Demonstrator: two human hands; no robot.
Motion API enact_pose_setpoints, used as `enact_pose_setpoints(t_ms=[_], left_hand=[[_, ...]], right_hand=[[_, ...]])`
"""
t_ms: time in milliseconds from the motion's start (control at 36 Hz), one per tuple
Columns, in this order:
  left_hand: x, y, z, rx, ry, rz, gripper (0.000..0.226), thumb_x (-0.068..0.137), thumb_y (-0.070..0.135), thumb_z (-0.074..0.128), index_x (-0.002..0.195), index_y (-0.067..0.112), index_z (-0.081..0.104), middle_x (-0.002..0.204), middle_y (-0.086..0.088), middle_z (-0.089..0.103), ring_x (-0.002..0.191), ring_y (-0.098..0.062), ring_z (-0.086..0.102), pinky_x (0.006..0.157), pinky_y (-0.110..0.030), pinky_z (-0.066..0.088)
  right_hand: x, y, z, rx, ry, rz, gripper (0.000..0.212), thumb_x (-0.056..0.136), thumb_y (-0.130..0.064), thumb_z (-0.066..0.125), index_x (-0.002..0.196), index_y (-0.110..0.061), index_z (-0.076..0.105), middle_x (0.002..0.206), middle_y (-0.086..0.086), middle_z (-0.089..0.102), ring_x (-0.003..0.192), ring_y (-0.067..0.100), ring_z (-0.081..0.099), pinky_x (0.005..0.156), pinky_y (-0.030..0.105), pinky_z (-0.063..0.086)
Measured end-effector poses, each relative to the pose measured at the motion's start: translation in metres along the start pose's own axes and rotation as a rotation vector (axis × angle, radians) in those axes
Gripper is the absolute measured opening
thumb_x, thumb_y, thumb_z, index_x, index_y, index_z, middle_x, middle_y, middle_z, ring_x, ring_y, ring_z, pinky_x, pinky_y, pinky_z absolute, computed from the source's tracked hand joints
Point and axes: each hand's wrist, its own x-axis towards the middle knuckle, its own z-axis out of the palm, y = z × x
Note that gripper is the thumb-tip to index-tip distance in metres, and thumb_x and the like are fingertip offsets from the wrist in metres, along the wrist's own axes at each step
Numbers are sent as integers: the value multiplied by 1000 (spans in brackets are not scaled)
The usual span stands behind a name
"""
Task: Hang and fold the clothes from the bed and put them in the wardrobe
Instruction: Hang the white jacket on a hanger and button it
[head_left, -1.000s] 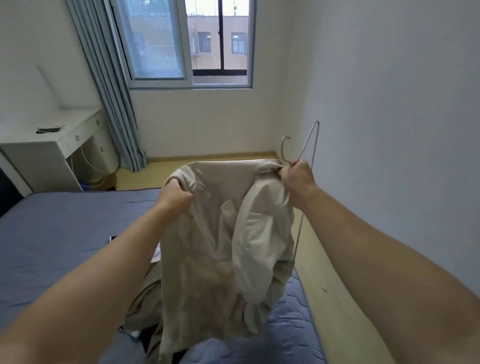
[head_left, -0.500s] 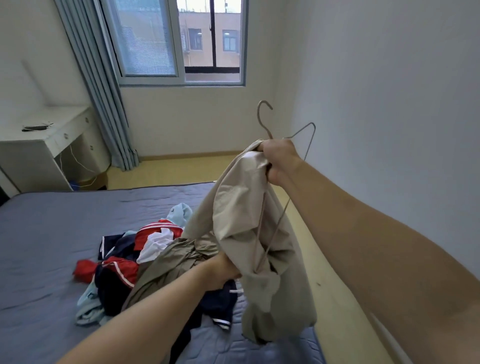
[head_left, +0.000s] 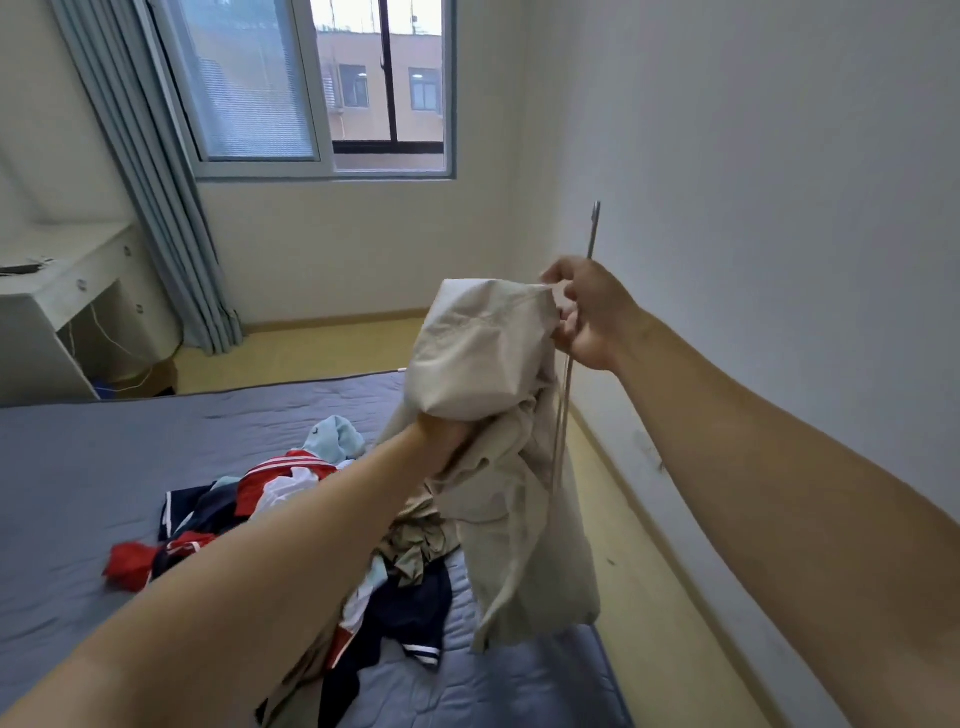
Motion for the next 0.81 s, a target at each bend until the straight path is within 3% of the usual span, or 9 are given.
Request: enact_pose_setpoints(t_ms=[56, 222, 306, 361, 500, 583, 667, 722, 806], left_hand=[[5, 29, 11, -201, 6, 109, 66, 100, 32, 21, 69, 9, 75, 58, -10, 65, 54, -15, 65, 55, -21, 53], [37, 39, 4, -373, 511, -6, 33, 105, 25, 37, 91, 17, 66, 89, -7, 69, 90, -21, 67, 85, -30, 52], [33, 51, 5, -444, 538, -49, 42, 104, 20, 40, 69, 15, 64, 60, -2, 63, 57, -15, 63, 56, -18, 50], [30, 60, 3, -410, 587, -53, 25, 102, 25, 47, 80, 18, 57, 68, 2, 61, 63, -15, 58, 56, -22, 47], [33, 89, -2, -561, 659, 46, 20, 103, 16, 48, 104, 6, 65, 93, -9, 67, 94, -26, 62, 88, -32, 49], [30, 109, -2, -556, 639, 98, 22, 102, 18, 52, 90, 7, 67, 86, -8, 69, 89, -26, 63, 92, -34, 50], [25, 125, -9, -581, 621, 133, 23, 103, 23, 51, 101, 7, 67, 109, -12, 70, 109, -27, 63, 107, -38, 45], [20, 130, -12, -644, 574, 158, 26, 104, 26, 50, 111, 7, 66, 113, -11, 69, 111, -27, 62, 105, -39, 46], [9, 138, -15, -576, 578, 143, 28, 102, 32, 52, 119, 11, 62, 100, -5, 68, 87, -20, 67, 69, -30, 54]], right_hand=[[-1, 5, -11, -38, -9, 48, 20, 82, -15, 56, 100, -11, 49, 69, 6, 57, 50, 16, 52, 44, 23, 45], [-8, 34, -32, -348, 132, -66, 10, 89, -19, 59, 94, -11, 59, 107, 11, 56, 97, 31, 63, 74, 43, 60], [-14, 56, -45, -487, 47, -18, 27, 86, -15, 63, 111, -5, 57, 111, 15, 60, 101, 31, 63, 88, 49, 59], [-19, 71, -49, -562, -35, 22, 42, 82, -15, 69, 119, -7, 49, 116, 14, 60, 106, 28, 63, 91, 49, 57], [-29, 121, -42, -624, -226, 91, 62, 66, -35, 83, 119, -28, 51, 119, -2, 64, 108, 16, 63, 80, 34, 58], [-19, 151, -28, -660, -26, -9, 76, 60, -46, 81, 127, -19, 57, 117, 2, 66, 102, 18, 66, 78, 36, 59], [-11, 160, -19, -671, 281, 61, 116, 42, -71, 77, 133, -10, 40, 121, 5, 55, 105, 24, 60, 74, 34, 52], [-2, 156, -18, -641, 378, 39, 126, 33, -76, 78, 132, -10, 37, 118, 3, 53, 101, 22, 60, 71, 33, 52], [9, 146, -12, -611, 375, -53, 124, 30, -76, 82, 127, -12, 39, 117, 1, 54, 99, 19, 61, 66, 30, 52]])
